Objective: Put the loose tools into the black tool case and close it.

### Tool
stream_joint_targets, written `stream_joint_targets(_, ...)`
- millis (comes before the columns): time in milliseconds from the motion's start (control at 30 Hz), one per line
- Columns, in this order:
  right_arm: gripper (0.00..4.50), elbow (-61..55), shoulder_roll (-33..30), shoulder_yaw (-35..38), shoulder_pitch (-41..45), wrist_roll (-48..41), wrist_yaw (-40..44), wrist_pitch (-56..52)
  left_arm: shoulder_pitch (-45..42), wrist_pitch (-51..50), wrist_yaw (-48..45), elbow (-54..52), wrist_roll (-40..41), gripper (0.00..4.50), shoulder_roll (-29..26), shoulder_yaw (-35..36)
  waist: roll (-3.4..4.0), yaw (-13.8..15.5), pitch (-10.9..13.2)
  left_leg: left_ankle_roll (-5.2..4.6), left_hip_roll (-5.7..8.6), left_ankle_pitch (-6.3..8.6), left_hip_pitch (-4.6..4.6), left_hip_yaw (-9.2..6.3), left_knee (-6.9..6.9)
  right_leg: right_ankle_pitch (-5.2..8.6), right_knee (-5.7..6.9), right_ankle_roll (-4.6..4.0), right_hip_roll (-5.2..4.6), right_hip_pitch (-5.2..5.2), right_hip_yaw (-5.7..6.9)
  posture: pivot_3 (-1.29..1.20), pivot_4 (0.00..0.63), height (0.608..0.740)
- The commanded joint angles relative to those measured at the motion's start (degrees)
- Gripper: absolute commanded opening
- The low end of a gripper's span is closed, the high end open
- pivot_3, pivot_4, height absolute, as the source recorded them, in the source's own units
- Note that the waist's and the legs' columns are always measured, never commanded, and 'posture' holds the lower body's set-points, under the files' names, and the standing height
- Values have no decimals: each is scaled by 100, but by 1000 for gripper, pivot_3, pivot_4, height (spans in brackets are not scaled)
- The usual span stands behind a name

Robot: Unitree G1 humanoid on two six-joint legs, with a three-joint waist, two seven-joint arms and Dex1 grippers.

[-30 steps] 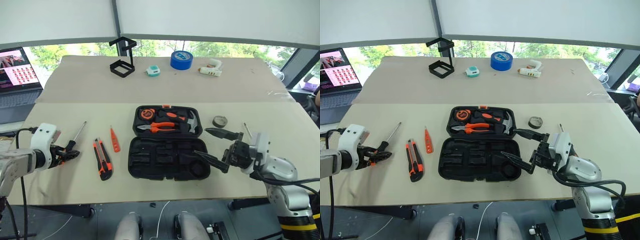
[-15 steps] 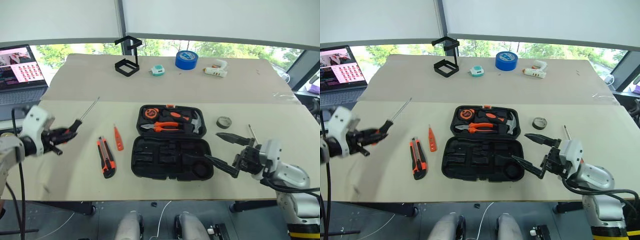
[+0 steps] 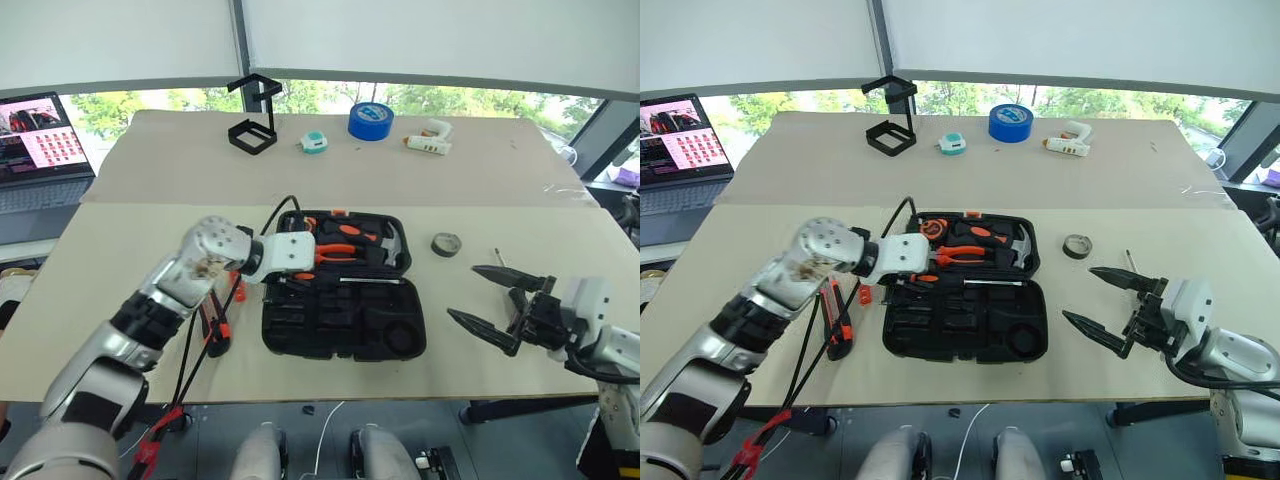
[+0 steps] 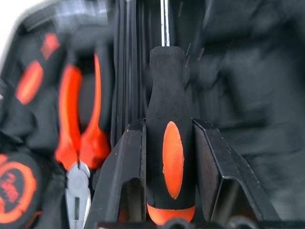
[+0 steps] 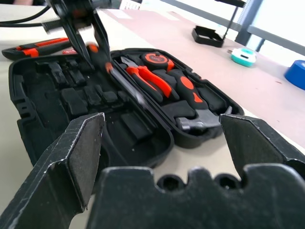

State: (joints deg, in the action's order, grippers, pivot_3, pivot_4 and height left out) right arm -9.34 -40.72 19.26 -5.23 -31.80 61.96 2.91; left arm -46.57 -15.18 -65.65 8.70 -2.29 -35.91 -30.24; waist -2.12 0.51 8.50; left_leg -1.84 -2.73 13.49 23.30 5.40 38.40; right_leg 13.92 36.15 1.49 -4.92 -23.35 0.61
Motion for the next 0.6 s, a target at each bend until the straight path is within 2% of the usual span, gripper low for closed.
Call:
stream_joint_targets(33,4500,-438,86,156,-153,-77,-173,-13,-185,-175,153,59,-326,877,143,36,0,16,0,0,0,0,0,0,2,0,1,0,0,1,-1,0,150,740)
stream_joint_targets(267,4500,-567,204,107,-253,-28,-362,2,-18,-374,-274,-293,-499,877,-4,-36,2,21,1,-16,-1,10,8,-27,38,-6,9,9,-8,7,-1,0,150,740)
stream_joint_targets(600,4500,-598,222,-47,-144,-57,-424,-67,-42,-669,53,-209,-798,877,209,57,2,34,1,-19,1,11,9,-39,44,-7,9,11,-8,10,1,0,150,740)
